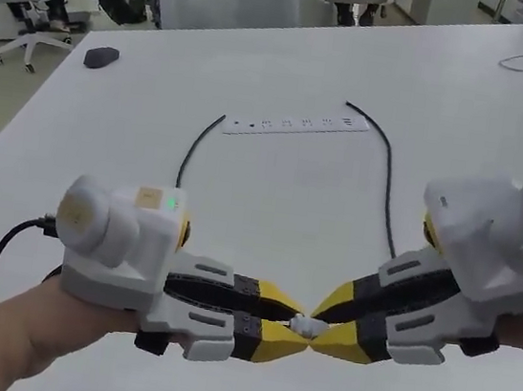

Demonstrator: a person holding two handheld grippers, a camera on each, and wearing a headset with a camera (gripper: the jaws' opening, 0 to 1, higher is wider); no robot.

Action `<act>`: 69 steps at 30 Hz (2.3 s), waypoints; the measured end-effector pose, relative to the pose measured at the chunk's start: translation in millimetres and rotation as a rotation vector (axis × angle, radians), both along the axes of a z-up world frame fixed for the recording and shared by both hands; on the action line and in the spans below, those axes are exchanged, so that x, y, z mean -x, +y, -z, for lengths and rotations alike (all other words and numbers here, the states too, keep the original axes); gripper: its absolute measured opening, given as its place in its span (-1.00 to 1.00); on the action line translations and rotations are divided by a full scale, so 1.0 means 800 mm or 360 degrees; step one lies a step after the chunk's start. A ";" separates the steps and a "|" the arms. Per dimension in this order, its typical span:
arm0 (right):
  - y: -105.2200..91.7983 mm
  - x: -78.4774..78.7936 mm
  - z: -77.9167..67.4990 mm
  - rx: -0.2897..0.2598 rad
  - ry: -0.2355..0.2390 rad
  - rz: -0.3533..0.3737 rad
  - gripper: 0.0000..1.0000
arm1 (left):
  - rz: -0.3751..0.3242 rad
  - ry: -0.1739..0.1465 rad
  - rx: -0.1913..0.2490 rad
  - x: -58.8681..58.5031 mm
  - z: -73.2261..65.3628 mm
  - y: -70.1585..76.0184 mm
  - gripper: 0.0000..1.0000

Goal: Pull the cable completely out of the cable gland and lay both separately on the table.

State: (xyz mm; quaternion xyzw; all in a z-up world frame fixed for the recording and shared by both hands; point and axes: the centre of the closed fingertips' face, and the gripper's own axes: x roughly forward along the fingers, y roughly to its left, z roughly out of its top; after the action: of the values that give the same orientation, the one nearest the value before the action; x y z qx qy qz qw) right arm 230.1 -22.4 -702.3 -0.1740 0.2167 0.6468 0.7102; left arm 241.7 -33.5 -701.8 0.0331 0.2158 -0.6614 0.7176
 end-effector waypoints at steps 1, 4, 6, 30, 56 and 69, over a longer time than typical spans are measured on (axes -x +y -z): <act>-0.001 -0.003 -0.001 0.0009 -0.0056 0.0001 -0.86 | -0.0018 0.0019 0.0013 -0.002 -0.001 0.000 -0.71; -0.001 -0.009 -0.004 0.0056 -0.0286 -0.0023 -0.86 | -0.0096 0.0151 0.0068 -0.009 -0.003 0.002 -0.71; 0.001 -0.008 -0.002 0.0087 -0.0360 -0.0023 -0.86 | -0.0125 0.0280 0.0064 -0.007 -0.001 0.003 -0.71; -0.012 -0.020 -0.018 -0.0096 -0.0012 0.0091 -0.75 | -0.0064 0.0107 0.0129 -0.005 -0.008 -0.005 -0.70; -0.005 -0.010 -0.014 -0.0090 -0.0121 -0.0074 -0.85 | -0.0141 0.0140 0.0137 -0.012 -0.011 -0.002 -0.70; -0.020 -0.019 -0.014 -0.0028 -0.0142 0.0010 -0.53 | -0.0175 0.0142 0.0172 -0.012 -0.009 -0.001 -0.69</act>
State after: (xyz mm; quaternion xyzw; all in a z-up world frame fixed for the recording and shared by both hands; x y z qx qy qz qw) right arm 245.4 -38.3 -691.2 -0.1959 0.1797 0.6381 0.7226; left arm 251.3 -34.3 -694.2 -0.0471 0.2132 -0.6326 0.7431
